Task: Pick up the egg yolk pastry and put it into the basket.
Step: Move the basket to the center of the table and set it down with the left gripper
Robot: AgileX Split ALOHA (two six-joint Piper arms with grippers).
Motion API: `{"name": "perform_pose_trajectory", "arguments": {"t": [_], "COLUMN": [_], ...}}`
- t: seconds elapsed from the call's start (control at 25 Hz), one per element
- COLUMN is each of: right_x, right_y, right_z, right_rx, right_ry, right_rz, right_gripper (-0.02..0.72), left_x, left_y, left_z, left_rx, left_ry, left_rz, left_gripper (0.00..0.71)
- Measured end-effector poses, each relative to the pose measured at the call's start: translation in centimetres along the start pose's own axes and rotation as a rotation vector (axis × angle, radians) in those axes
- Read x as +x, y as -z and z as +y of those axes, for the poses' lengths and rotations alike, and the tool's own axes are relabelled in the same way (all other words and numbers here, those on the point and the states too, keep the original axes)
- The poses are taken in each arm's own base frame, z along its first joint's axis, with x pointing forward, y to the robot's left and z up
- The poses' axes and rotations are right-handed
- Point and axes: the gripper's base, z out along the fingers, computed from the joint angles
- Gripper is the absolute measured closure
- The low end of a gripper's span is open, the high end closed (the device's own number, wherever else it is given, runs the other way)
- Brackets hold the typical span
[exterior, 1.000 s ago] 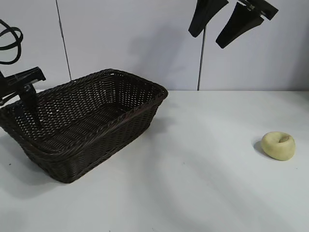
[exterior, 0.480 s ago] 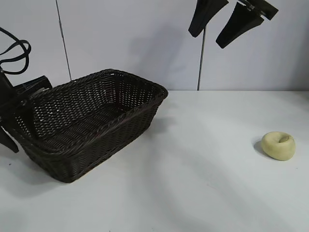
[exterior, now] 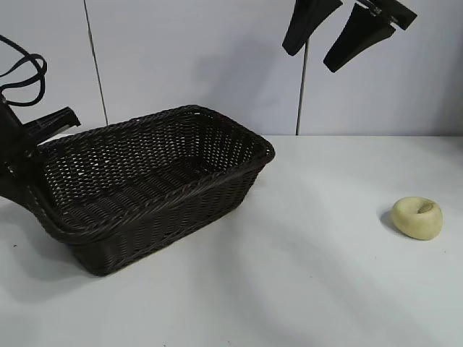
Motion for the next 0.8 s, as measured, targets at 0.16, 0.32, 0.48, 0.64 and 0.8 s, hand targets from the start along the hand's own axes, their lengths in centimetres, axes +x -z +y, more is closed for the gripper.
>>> {"name": "perform_pose_trajectory", "arguments": {"t": [0.16,0.32,0.48,0.64,0.8], "right_x": [0.0,0.0,0.0,0.0,0.0], "right_y": [0.0,0.0,0.0,0.0,0.0], "right_z": [0.0,0.0,0.0,0.0,0.0], "right_rx": [0.0,0.001,0.001,0.001,0.001], "right_ry": [0.0,0.0,0.0,0.0,0.0], "right_rz": [0.0,0.0,0.0,0.0,-0.001], "right_gripper": [0.218,0.218,0.218,0.218,0.218], "left_x": [-0.6,-1.3,-1.6,-2.0,-2.4], "left_y": [1.5,2.6,2.3,1.7,1.4], "left_z": [-1.3,-2.5,-2.8,-2.9,-3.5], "left_rx": [0.018,0.037,0.024,0.015,0.036], "left_ry": [-0.115,-0.22,-0.327,-0.411,-0.483], "left_rz": [0.016,0.016,0.078,0.123,0.157], "left_gripper": [0.611,0.611,0.611,0.611,0.611]}}
